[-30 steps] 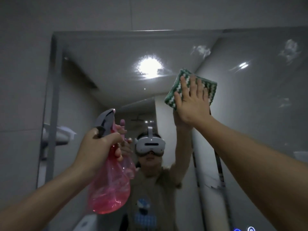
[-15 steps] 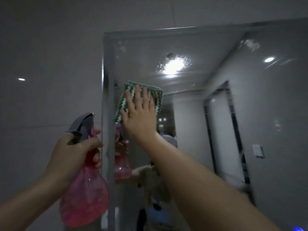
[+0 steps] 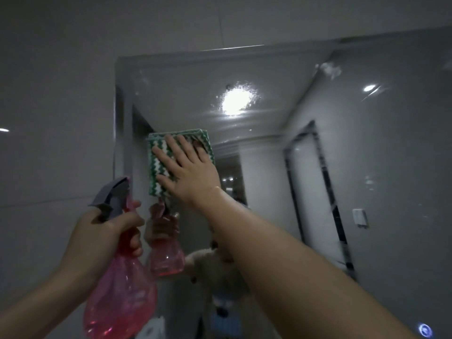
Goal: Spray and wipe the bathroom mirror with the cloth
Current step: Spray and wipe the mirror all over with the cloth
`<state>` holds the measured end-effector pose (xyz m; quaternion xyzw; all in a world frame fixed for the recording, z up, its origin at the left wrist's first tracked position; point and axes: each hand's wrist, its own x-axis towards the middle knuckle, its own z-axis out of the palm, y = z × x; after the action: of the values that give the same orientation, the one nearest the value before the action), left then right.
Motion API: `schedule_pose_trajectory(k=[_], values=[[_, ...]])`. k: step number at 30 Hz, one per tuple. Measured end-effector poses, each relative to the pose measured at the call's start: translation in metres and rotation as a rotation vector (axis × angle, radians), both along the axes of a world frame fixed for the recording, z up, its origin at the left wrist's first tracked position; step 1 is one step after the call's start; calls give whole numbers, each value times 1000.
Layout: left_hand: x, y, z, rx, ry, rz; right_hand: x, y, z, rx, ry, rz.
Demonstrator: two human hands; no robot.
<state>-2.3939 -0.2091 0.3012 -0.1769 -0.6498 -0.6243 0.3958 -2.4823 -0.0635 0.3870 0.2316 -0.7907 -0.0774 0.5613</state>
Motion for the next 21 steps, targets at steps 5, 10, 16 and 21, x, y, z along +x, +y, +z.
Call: schedule_pose_trajectory(k=[5, 10, 16, 21], values=[[-6, 63, -2, -9, 9, -117, -2, 80, 11, -125, 50, -29], [-8, 112, -7, 7, 16, -171, -3, 166, 11, -255, 64, -48], [-11, 138, -21, -6, -17, -163, -2, 224, 5, -324, 43, -80], [-6, 127, -16, -13, -27, -142, -6, 202, 1, -481, 57, -66]])
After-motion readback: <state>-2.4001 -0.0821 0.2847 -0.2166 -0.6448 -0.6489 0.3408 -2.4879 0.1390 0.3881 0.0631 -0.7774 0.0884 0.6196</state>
